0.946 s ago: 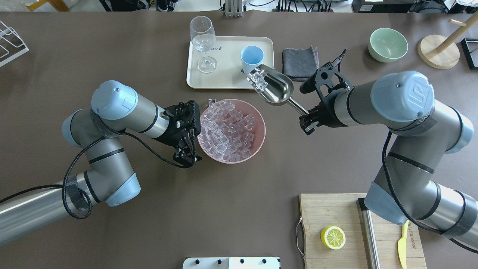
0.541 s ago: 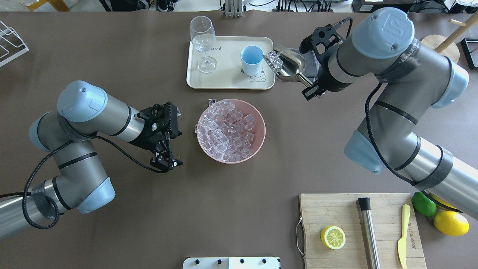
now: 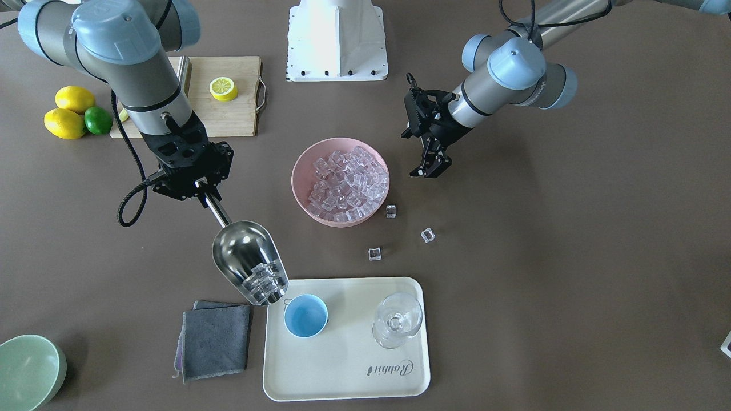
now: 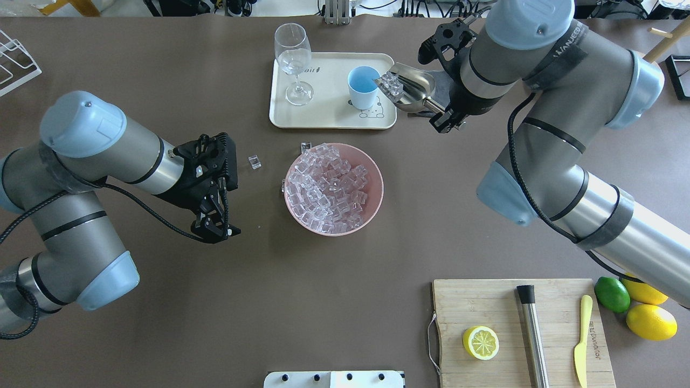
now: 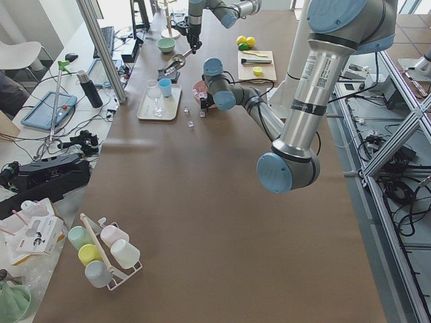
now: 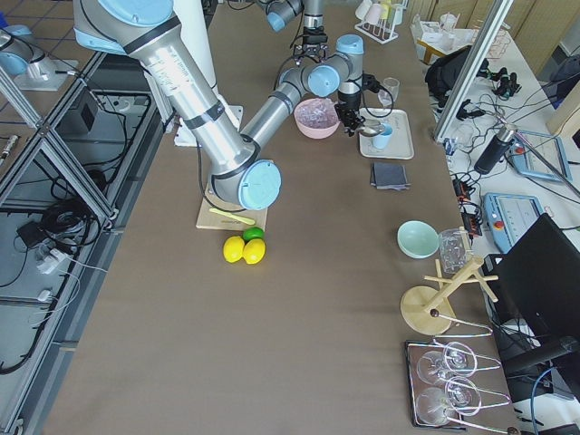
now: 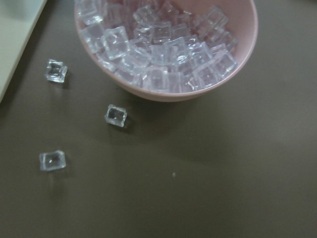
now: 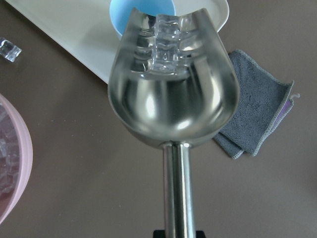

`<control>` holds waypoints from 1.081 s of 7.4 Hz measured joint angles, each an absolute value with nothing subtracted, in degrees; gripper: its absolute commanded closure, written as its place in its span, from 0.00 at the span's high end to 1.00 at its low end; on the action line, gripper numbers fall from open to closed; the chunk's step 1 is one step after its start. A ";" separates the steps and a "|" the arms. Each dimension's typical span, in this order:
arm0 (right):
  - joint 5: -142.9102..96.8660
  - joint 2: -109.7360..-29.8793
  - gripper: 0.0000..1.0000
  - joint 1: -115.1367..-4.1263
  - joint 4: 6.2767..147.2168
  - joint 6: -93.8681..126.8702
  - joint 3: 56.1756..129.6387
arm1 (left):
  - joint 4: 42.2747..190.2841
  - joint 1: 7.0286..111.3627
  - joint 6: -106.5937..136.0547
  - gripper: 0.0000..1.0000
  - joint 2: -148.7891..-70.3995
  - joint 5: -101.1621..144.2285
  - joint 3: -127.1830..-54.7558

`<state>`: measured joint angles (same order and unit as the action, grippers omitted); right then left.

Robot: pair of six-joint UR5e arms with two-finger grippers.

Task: Put ice in cup with scoop
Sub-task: 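Tip ice into the blue cup with the right gripper while the left withdraws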

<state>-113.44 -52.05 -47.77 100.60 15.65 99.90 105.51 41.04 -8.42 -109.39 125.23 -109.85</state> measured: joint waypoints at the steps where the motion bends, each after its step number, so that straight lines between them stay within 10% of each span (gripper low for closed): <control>1: -114.42 -49.29 0.00 -48.83 102.34 13.04 96.66 | 101.05 43.39 -9.05 0.99 -108.40 125.38 -110.94; 8: -116.64 -41.42 0.00 -50.02 113.54 3.75 90.80 | 96.29 48.25 -7.55 0.99 -103.39 125.51 -109.01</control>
